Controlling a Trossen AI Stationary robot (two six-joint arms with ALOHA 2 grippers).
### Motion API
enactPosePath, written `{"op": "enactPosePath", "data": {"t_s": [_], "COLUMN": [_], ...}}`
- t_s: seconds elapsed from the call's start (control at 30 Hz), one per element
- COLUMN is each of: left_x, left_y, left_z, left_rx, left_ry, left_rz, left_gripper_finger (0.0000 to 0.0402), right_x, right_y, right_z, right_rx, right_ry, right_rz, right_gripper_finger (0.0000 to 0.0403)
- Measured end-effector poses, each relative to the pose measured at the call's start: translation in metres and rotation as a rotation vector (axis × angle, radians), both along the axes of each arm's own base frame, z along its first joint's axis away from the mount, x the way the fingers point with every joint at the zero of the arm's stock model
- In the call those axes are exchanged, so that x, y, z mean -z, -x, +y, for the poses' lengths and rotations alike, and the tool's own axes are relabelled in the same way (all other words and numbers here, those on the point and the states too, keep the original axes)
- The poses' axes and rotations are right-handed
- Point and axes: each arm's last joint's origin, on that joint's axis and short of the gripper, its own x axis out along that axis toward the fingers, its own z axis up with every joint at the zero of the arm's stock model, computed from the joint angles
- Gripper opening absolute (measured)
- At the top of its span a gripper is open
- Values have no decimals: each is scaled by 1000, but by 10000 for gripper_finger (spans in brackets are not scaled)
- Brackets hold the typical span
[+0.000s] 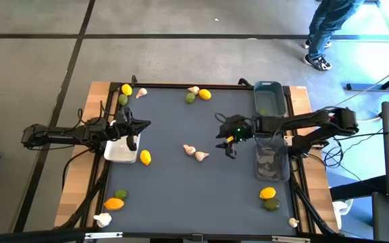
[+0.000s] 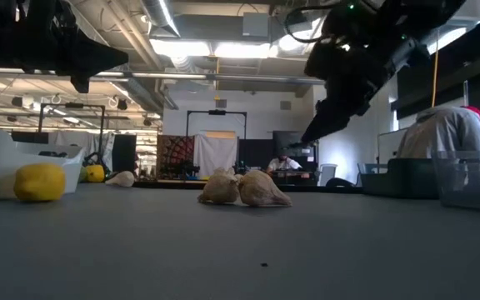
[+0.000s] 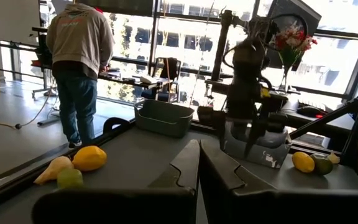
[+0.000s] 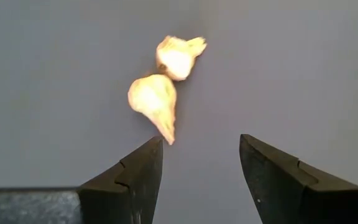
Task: Sort produce into baskets
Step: Put the garlic into the white bin
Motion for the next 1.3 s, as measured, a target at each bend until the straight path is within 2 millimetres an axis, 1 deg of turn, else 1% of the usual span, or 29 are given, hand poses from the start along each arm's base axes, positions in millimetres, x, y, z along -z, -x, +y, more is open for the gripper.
{"op": "enactPosePath", "data": {"t_s": [0.3, 0.57, 0.8, 0.97, 1.07, 1.3], "left_x": [0, 0, 0, 0, 0, 0], "left_y": [0, 0, 0, 0, 0, 0], "left_z": [0, 0, 0, 0, 0, 0], "left_rx": [0, 0, 0, 0, 1, 1], "left_ry": [0, 1, 11, 14, 14, 21], "left_rz": [1, 0, -3, -4, -4, -6], "left_gripper_finger": [6, 6, 6, 6, 6, 6], "right_x": [29, 50, 65, 75, 76, 75], "right_y": [-17, -30, -37, -38, -39, -40], "right_z": [12, 24, 25, 24, 24, 24], "right_rx": [-50, -156, -197, -169, -166, -171], "right_ry": [3, 70, 104, 137, 141, 159], "right_rz": [33, 12, 4, 41, 29, 14], "right_gripper_finger": [211, 211, 211, 208, 188, 105]}}
